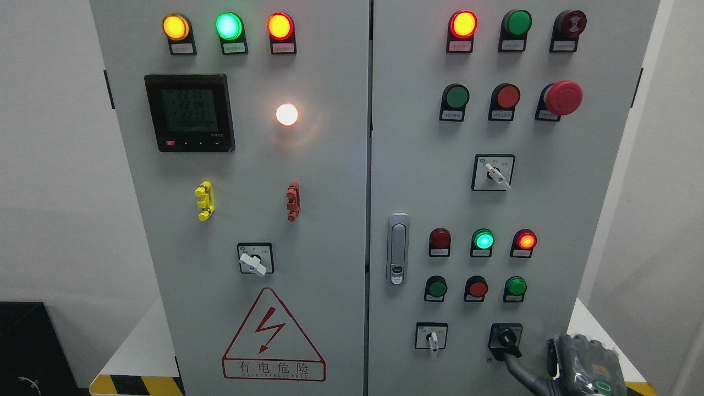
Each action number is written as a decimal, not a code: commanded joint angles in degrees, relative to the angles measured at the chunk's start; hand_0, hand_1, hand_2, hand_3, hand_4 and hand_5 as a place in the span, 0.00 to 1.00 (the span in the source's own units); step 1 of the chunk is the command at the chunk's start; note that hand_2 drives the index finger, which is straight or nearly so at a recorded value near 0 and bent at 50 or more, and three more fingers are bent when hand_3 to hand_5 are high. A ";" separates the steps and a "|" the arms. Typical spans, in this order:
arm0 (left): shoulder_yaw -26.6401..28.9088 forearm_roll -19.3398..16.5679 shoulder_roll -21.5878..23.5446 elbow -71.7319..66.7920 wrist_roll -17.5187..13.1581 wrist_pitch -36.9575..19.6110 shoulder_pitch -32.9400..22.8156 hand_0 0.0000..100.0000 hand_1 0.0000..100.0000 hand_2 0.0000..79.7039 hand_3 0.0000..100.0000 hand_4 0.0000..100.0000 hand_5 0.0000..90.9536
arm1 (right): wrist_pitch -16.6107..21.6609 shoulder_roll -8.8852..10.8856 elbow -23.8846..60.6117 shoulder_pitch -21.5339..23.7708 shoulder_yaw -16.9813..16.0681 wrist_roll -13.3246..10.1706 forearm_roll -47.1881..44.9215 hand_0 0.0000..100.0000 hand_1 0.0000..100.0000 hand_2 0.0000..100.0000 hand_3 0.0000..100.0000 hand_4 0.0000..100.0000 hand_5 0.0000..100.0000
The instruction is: Flip black knob to close circuit
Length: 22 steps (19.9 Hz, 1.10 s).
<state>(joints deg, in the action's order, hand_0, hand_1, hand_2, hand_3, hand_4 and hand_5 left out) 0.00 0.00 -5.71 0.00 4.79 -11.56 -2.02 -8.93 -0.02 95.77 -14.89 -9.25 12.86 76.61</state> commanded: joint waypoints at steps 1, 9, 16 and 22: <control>-1.14 -1.14 0.00 -1.23 0.04 0.05 0.00 0.00 0.00 0.00 0.00 0.00 0.00 | 0.05 -1.21 -0.05 0.21 2.39 0.24 -0.14 0.00 0.10 0.77 0.95 0.76 0.78; -1.14 -1.23 0.00 -1.32 0.04 0.05 0.00 0.00 0.00 0.00 0.00 0.00 0.00 | -0.12 -1.29 1.52 1.17 4.24 -0.11 -1.81 0.00 0.10 0.77 0.95 0.76 0.78; -1.14 -1.23 0.00 -1.23 0.04 0.05 0.00 0.00 0.00 0.00 0.00 0.00 0.00 | 0.23 -1.47 7.58 5.91 4.07 -1.25 -5.24 0.00 0.10 0.73 0.92 0.75 0.76; -1.14 -1.23 0.00 -1.23 0.04 0.05 0.00 0.00 0.00 0.00 0.00 0.00 0.00 | 0.32 -2.00 14.26 11.27 3.45 -3.27 -11.11 0.00 0.09 0.68 0.89 0.73 0.74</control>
<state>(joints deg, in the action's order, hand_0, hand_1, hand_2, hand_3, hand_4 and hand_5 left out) 0.00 0.00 -5.71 0.00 4.79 -11.56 -2.02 -8.64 -0.09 101.86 -7.88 -6.44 10.36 69.95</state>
